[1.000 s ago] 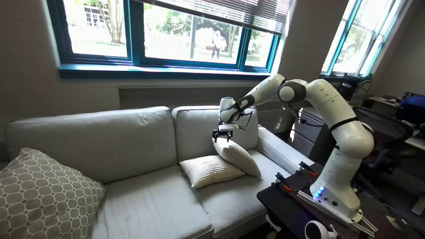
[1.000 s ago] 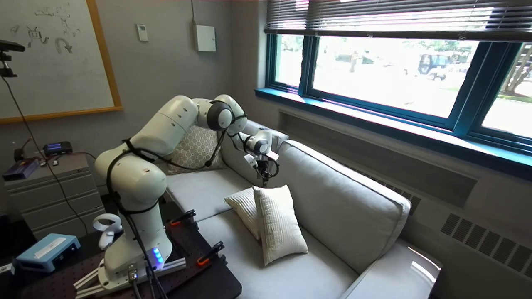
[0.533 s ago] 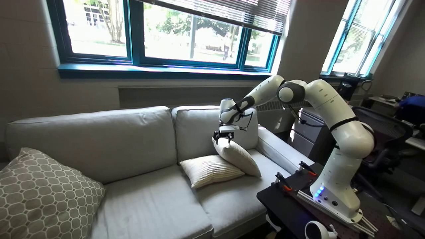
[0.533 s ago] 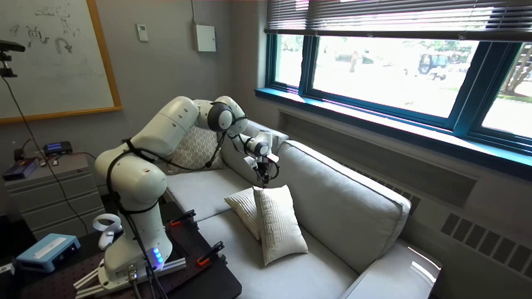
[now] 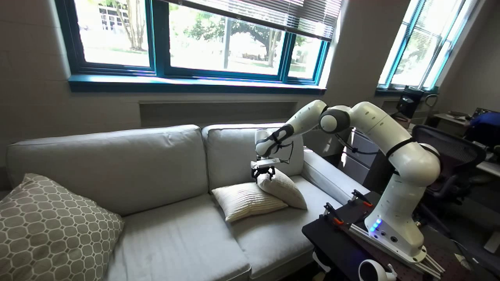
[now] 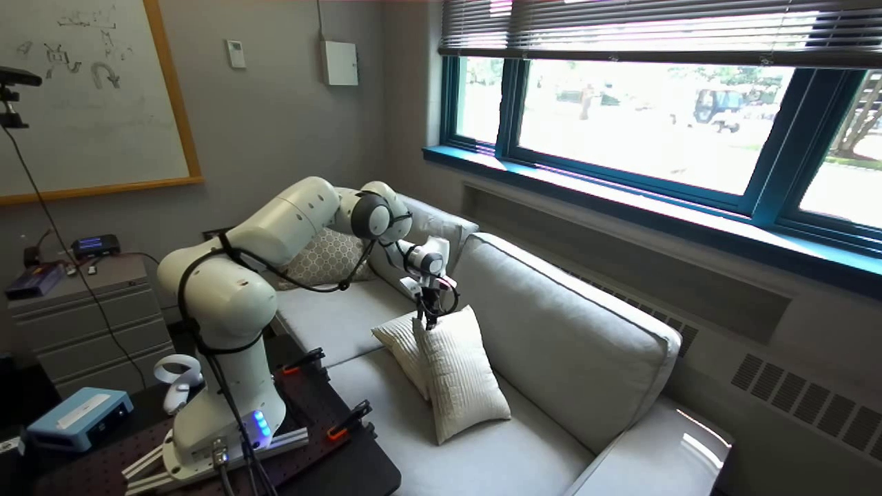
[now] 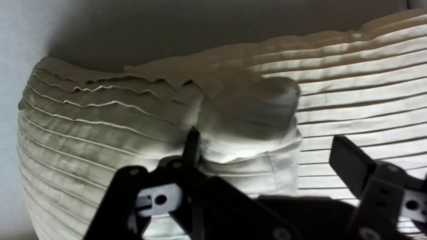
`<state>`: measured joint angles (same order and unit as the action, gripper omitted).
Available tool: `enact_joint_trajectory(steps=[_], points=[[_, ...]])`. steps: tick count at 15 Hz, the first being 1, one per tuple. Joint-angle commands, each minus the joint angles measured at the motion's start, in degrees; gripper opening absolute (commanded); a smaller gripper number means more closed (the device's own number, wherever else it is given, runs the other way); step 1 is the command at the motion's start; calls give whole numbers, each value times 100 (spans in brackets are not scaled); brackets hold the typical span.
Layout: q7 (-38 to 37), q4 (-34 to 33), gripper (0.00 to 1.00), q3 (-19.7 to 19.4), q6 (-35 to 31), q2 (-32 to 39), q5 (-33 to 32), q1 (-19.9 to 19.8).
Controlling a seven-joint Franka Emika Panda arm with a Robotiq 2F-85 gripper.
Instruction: Place the striped pillows against the right armrest
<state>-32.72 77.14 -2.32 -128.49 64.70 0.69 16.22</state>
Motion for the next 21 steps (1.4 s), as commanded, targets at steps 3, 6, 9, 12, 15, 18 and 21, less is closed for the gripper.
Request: enact_joint_trajectory(steps=[3, 6, 9, 12, 15, 18, 21], points=[[-143, -888, 100, -250, 723, 547, -90, 19], [-341, -1085, 68, -554, 955, 658, -252, 32], [-524, -1253, 43, -732, 1126, 745, -341, -8], [-736, -1255, 23, -816, 1060, 703, -396, -18], [-1061, -829, 1, -970, 474, 390, -230, -1], [-1518, 25, 0, -1209, -562, -121, -107, -85], [-2050, 833, 0, -1424, -1604, -509, -142, -220]])
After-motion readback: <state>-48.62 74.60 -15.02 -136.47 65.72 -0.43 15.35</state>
